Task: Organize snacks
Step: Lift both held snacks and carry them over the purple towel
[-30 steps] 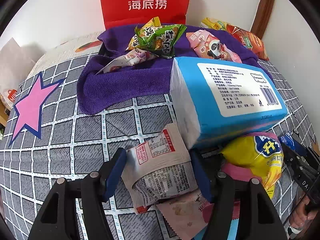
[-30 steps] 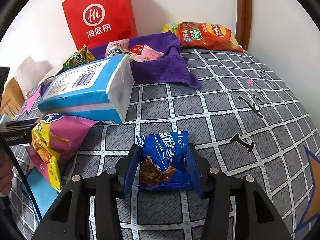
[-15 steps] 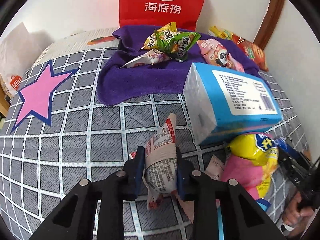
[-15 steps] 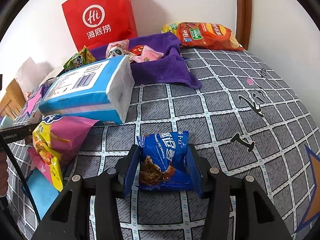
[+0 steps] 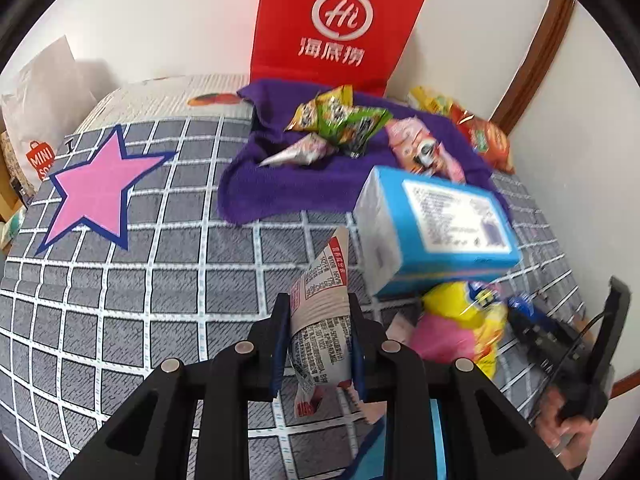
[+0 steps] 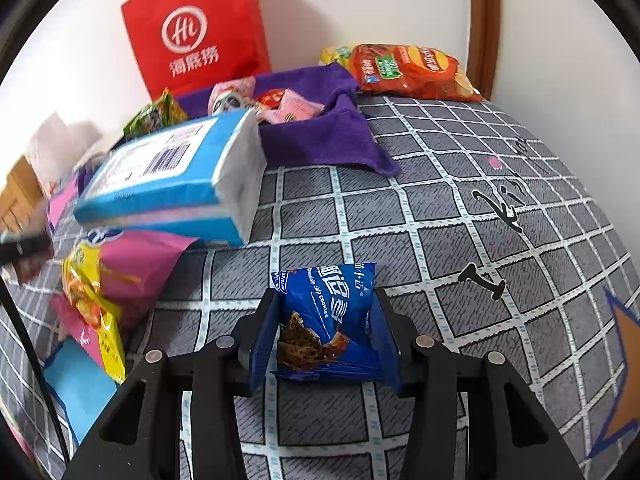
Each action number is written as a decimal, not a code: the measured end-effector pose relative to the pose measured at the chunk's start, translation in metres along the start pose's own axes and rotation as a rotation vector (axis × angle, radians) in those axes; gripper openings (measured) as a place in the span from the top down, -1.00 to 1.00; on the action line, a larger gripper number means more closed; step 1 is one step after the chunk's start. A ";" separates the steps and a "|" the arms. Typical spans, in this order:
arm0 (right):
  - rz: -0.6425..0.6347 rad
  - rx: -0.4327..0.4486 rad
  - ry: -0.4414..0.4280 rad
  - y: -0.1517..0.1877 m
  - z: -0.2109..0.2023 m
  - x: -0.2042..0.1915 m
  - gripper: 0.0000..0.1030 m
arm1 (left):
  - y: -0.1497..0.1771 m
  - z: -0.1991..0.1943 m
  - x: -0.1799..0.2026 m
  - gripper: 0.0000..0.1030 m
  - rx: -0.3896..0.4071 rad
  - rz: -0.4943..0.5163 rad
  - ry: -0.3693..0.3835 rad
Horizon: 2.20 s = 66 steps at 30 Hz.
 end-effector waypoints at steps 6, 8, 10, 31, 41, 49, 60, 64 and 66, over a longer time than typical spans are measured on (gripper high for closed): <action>0.010 -0.001 -0.058 -0.018 -0.022 -0.009 0.16 | -0.031 -0.017 0.011 0.52 0.055 0.030 0.008; 0.001 0.046 -0.061 -0.038 -0.038 -0.013 0.16 | -0.045 -0.024 0.014 0.52 0.078 0.041 0.003; -0.003 0.077 -0.080 -0.059 -0.051 -0.019 0.16 | -0.059 -0.031 0.016 0.52 0.098 0.051 -0.003; 0.066 0.083 -0.210 -0.228 -0.035 -0.081 0.15 | -0.176 -0.013 0.004 0.52 0.143 0.020 -0.039; 0.111 0.034 -0.239 -0.264 0.020 -0.096 0.15 | -0.202 0.025 -0.016 0.52 0.146 -0.029 -0.043; 0.075 -0.041 -0.196 -0.253 0.065 -0.092 0.15 | -0.195 0.055 -0.030 0.52 0.091 -0.060 -0.014; 0.168 -0.151 -0.146 -0.243 0.105 -0.047 0.15 | -0.193 0.072 -0.030 0.52 0.063 -0.076 0.017; 0.175 -0.187 -0.143 -0.237 0.117 -0.045 0.14 | -0.192 0.075 -0.026 0.52 0.056 -0.074 0.027; 0.179 -0.202 -0.138 -0.234 0.124 -0.045 0.14 | -0.192 0.076 -0.024 0.52 0.057 -0.075 0.035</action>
Point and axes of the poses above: each gripper's, at about its wrist camera, not at the fingertips, and z roughly the way its jaws point, x to its right, y to its underside, the point moved 10 cm from there along z, roughly the way its jaws point, and after that the axes turned 8 degrees about z, right-handed, at the moved point
